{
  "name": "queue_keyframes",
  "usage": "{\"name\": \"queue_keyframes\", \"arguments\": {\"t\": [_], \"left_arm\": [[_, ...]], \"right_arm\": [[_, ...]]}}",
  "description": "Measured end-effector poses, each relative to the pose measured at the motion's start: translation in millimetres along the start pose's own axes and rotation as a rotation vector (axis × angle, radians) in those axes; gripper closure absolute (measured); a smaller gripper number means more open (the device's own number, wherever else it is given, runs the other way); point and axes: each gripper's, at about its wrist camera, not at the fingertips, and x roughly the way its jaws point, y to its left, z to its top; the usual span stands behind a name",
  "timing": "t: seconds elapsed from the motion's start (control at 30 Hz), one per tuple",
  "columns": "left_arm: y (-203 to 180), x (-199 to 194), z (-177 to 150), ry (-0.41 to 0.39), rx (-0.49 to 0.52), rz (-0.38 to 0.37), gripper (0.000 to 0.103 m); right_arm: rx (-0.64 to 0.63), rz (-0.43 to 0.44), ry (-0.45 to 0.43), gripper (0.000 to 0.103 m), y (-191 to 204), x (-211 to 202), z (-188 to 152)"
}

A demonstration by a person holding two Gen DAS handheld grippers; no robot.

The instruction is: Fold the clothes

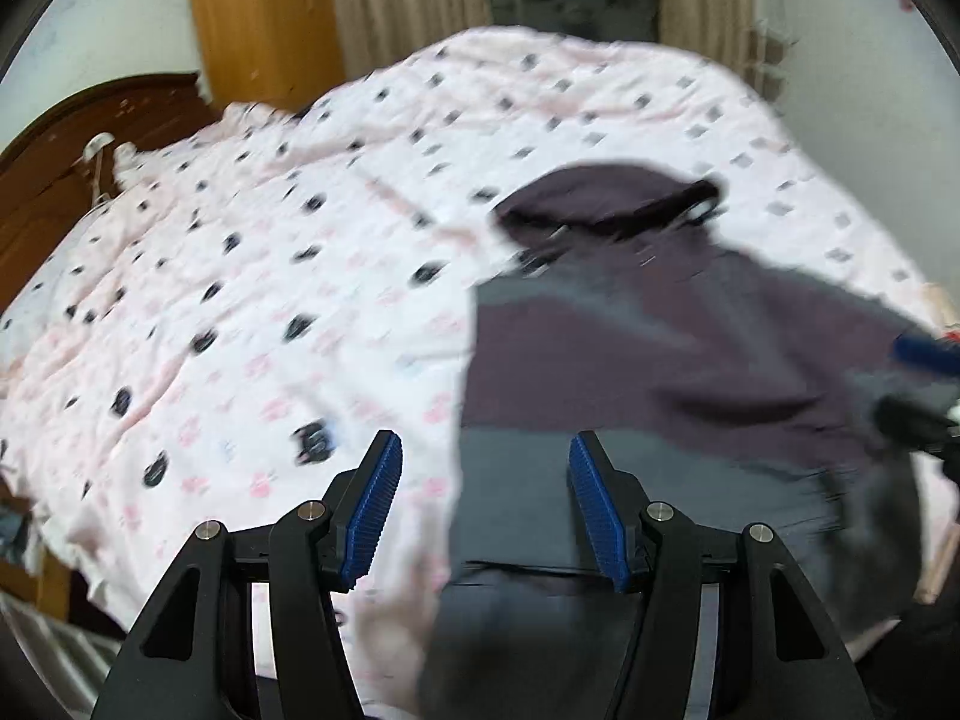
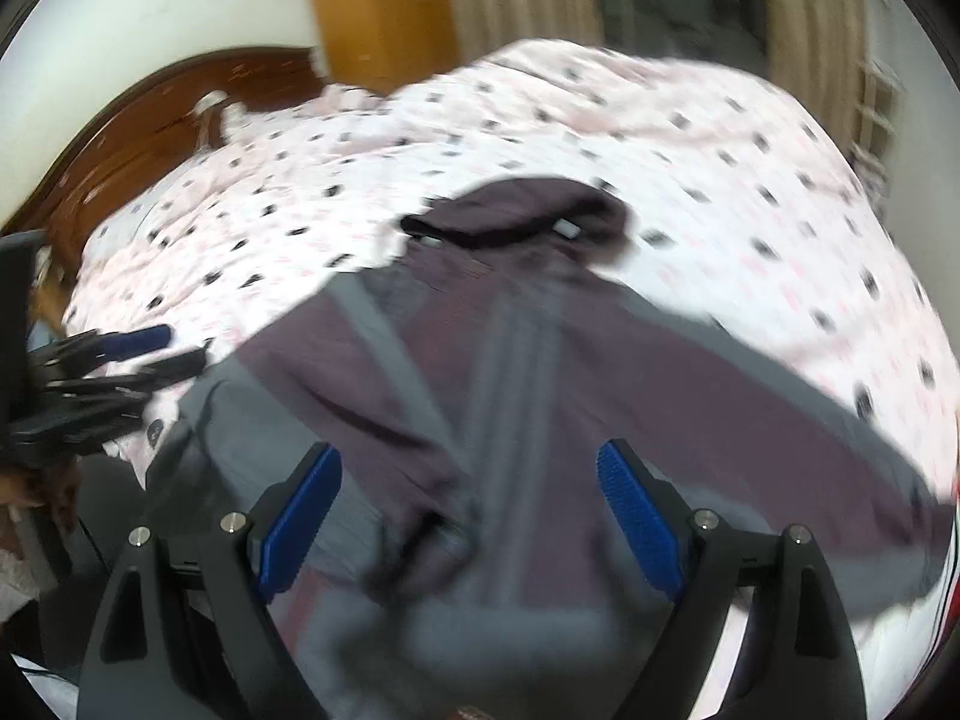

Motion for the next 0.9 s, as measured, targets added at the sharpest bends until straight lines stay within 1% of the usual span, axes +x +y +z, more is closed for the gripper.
{"name": "queue_keyframes", "arguments": {"t": [0.1,0.23,0.33,0.47,0.5,0.53,0.57,0.7,0.8,0.9], "left_arm": [[-1.5,14.1,-7.4,0.038,-0.010,-0.001,0.050],[-12.3,21.9,-20.4,0.067,0.020,-0.007,0.050],[-17.2,31.7,-24.3,0.084,0.032,-0.025,0.050],[-16.1,44.2,-28.5,0.105,0.016,-0.073,0.047],[-16.5,45.9,-28.5,0.106,0.011,-0.081,0.042],[-16.7,46.4,-28.5,0.104,0.007,-0.084,0.033],[-16.9,46.9,-28.6,0.102,0.003,-0.086,0.031],[-19.0,47.8,-29.2,0.098,0.004,-0.097,0.031],[-19.2,46.0,-29.6,0.088,0.007,-0.082,0.031],[-15.3,43.1,-28.3,0.081,-0.004,-0.048,0.032]], "right_arm": [[-0.099,-0.003,-0.020,0.015,32.2,8.9,15.4],[-0.248,-0.177,0.066,0.015,54.8,45.9,-0.2],[-0.297,-0.237,0.133,0.015,48.1,64.6,-26.5],[-0.191,-0.176,0.145,0.015,17.1,55.9,-43.4],[-0.178,-0.166,0.147,0.015,12.1,53.7,-45.4],[-0.176,-0.162,0.150,0.015,9.0,51.5,-48.1],[-0.176,-0.160,0.152,0.015,6.5,49.2,-50.7],[-0.197,-0.152,0.158,0.015,5.3,38.8,-55.8],[-0.186,-0.128,0.144,0.015,2.7,26.8,-56.5],[-0.056,-0.134,0.110,0.015,-35.5,1.1,-61.4]]}}
